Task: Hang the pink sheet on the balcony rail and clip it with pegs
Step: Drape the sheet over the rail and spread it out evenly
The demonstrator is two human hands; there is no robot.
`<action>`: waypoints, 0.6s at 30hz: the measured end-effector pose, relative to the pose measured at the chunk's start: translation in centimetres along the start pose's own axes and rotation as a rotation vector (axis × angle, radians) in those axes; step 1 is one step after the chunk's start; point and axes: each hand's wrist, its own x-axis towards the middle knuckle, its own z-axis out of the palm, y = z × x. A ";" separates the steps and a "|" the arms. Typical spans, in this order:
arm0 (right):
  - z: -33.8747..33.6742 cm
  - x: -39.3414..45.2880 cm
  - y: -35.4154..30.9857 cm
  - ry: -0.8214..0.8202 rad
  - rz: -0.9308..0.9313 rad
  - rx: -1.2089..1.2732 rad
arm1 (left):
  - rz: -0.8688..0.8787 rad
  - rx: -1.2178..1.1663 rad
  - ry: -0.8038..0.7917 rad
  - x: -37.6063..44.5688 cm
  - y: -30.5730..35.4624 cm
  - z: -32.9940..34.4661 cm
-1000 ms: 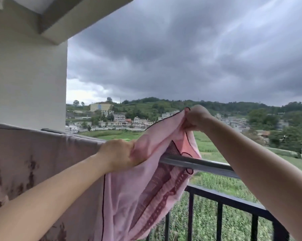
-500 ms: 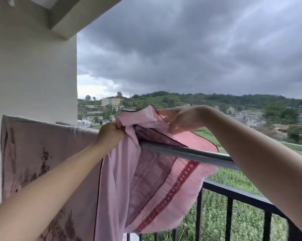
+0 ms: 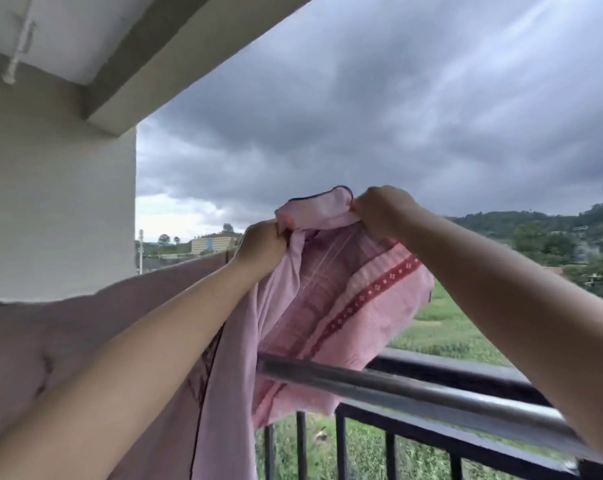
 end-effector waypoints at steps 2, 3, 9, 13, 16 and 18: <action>0.0 -0.5 2.9 -0.095 0.097 -0.010 | 0.066 -0.035 -0.036 0.3 2.6 1.5; 0.3 -1.2 3.7 -0.226 0.090 -0.012 | 0.096 -0.044 -0.078 -0.2 3.6 2.0; 2.0 -9.1 7.5 -0.967 0.025 0.385 | 0.128 0.023 -0.311 -5.8 9.2 4.5; 3.3 -15.2 9.6 -1.004 -0.111 0.478 | 0.112 0.153 -0.277 -10.1 14.4 6.1; 2.7 -18.2 11.6 -0.943 -0.163 0.860 | 0.028 0.251 -0.261 -13.0 17.4 7.9; 1.7 -19.3 12.3 -0.928 -0.220 1.078 | -0.032 0.242 -0.207 -14.2 18.7 8.3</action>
